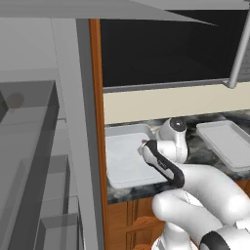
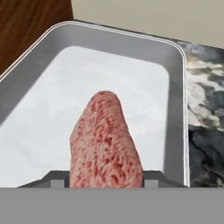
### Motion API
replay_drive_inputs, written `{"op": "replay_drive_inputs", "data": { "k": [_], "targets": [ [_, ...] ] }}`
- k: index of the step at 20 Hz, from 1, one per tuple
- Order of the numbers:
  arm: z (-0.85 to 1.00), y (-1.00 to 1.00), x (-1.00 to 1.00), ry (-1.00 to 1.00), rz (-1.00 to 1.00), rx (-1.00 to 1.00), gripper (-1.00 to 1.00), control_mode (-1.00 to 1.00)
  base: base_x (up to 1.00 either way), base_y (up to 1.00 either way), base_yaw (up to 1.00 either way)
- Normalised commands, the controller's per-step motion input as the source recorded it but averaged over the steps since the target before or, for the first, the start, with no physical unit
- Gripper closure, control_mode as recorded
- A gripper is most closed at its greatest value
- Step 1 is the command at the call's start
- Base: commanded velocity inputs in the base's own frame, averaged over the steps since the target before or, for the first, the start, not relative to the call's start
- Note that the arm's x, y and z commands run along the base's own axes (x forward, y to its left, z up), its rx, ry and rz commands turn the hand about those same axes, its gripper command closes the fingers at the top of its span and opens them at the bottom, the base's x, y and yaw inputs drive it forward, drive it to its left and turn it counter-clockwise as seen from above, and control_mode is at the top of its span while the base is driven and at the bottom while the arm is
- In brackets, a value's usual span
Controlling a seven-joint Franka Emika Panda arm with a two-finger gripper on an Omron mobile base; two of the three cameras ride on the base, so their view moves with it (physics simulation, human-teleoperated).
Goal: Place one sweet potato and one steak in each tupperware on the nearby counter, to pack two identical lunches.
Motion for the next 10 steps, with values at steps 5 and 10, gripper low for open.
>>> {"op": "replay_drive_inputs", "data": {
  "k": [5, 10],
  "targets": [
    [-0.32, 0.01, 0.28, 0.0, 0.0, 0.0, 1.0, -1.0, 0.0, 0.0, 0.0],
    [-0.33, 0.0, 0.12, 0.0, 0.0, 0.0, 1.0, -1.0, 0.0, 0.0, 0.0]
  ]
}}
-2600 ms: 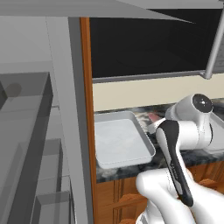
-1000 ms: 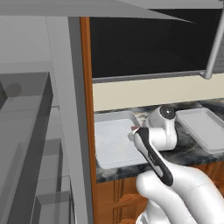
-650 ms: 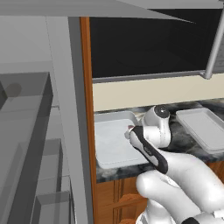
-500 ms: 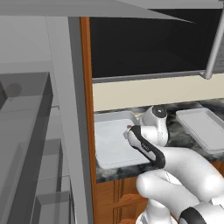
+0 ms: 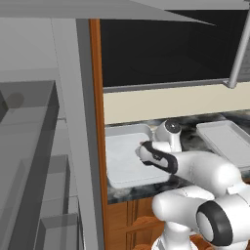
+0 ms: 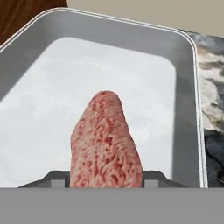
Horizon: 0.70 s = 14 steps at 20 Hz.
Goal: Place one sweet potato and one steak in each tupperware on the nearby counter, to pack two identical lunches.
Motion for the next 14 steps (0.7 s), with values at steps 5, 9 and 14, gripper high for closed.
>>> {"op": "replay_drive_inputs", "data": {
  "k": [5, 9, 14],
  "targets": [
    [-0.29, 0.0, 0.2, 0.02, 0.0, 0.0, 1.0, -1.0, 0.0, 0.0, 0.0],
    [-0.29, 0.02, 0.27, 0.05, 0.0, 0.0, 1.0, -1.0, 0.0, 0.0, 0.0],
    [-0.26, 0.09, 0.29, 0.08, 0.0, 0.0, -1.0, -1.0, 0.0, 0.0, 0.0]
  ]
}}
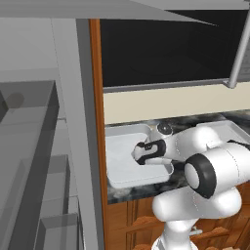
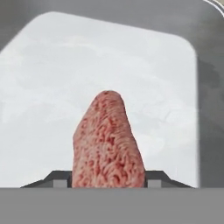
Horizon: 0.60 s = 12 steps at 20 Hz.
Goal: Place one sweet potato and one steak in each tupperware on the nearby counter, to pack two identical lunches.
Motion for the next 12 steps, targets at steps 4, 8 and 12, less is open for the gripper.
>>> {"op": "replay_drive_inputs", "data": {
  "k": [4, 8, 12],
  "targets": [
    [-0.03, 0.03, 0.2, 0.08, -0.01, 0.0, -1.0, -1.0, 0.0, 0.0, 0.0],
    [0.0, 0.0, 0.15, 0.02, -0.02, 0.0, -1.0, -1.0, 0.0, 0.0, 0.0],
    [0.04, 0.0, 0.12, 0.0, -0.02, 0.0, -1.0, -1.0, 0.0, 0.0, 0.0]
  ]
}}
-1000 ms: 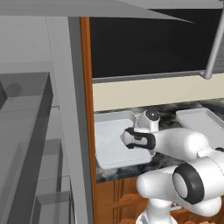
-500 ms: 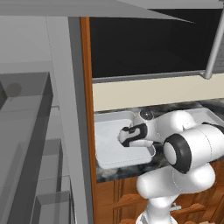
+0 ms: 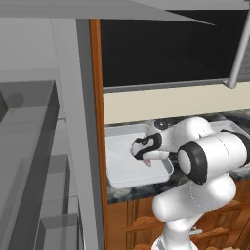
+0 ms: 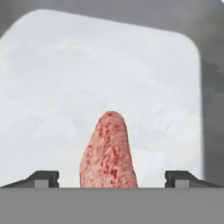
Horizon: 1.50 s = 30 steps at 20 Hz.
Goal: Place one sweet potato and one steak in each tupperware on the nearby counter, to pack two identical lunches.
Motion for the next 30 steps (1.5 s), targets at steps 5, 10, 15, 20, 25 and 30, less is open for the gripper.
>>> {"op": "replay_drive_inputs", "data": {
  "k": [5, 10, 15, 20, 25, 30],
  "targets": [
    [0.49, -0.12, -0.26, 0.0, -0.02, 0.0, -1.0, -1.0, 0.0, 0.0, 0.0],
    [0.63, -0.31, -0.53, 0.01, -0.02, 0.0, -1.0, -1.0, 0.0, 0.0, 0.0],
    [0.81, -0.51, -0.44, 0.09, 0.0, 0.0, -1.0, -1.0, 0.0, 0.0, 0.0],
    [0.78, -0.36, -0.66, 0.11, -0.01, 0.0, -1.0, -1.0, 0.0, 0.0, 0.0],
    [0.77, -0.2, -0.77, 0.03, 0.0, -0.01, -1.0, -1.0, 0.0, 0.0, 0.0],
    [0.56, -0.09, -0.96, 0.0, 0.0, -0.05, -1.0, -1.0, 0.0, 0.0, 0.0]
  ]
}}
